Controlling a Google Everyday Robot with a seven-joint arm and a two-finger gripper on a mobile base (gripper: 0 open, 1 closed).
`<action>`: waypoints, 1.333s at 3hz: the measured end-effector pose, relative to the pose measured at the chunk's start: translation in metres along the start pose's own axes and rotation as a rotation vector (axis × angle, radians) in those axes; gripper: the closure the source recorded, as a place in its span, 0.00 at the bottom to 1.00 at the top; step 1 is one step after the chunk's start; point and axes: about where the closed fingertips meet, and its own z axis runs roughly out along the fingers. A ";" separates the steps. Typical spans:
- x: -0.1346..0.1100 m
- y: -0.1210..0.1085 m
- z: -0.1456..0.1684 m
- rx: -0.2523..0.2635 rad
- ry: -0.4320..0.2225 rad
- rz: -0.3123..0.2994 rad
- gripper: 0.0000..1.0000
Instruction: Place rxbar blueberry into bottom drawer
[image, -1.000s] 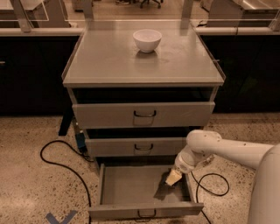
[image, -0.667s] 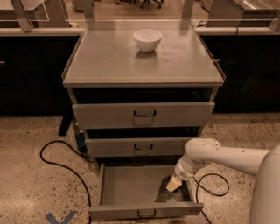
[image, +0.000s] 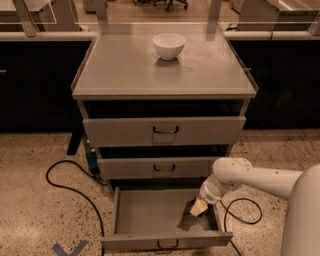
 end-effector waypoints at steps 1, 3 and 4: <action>-0.027 -0.031 0.024 0.017 -0.011 -0.098 1.00; -0.037 -0.046 0.020 0.040 -0.031 -0.105 1.00; -0.024 -0.044 0.041 0.079 -0.004 -0.076 1.00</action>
Offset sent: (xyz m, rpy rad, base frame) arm 0.0344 0.0123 -0.0185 -0.0012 -0.0423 0.0772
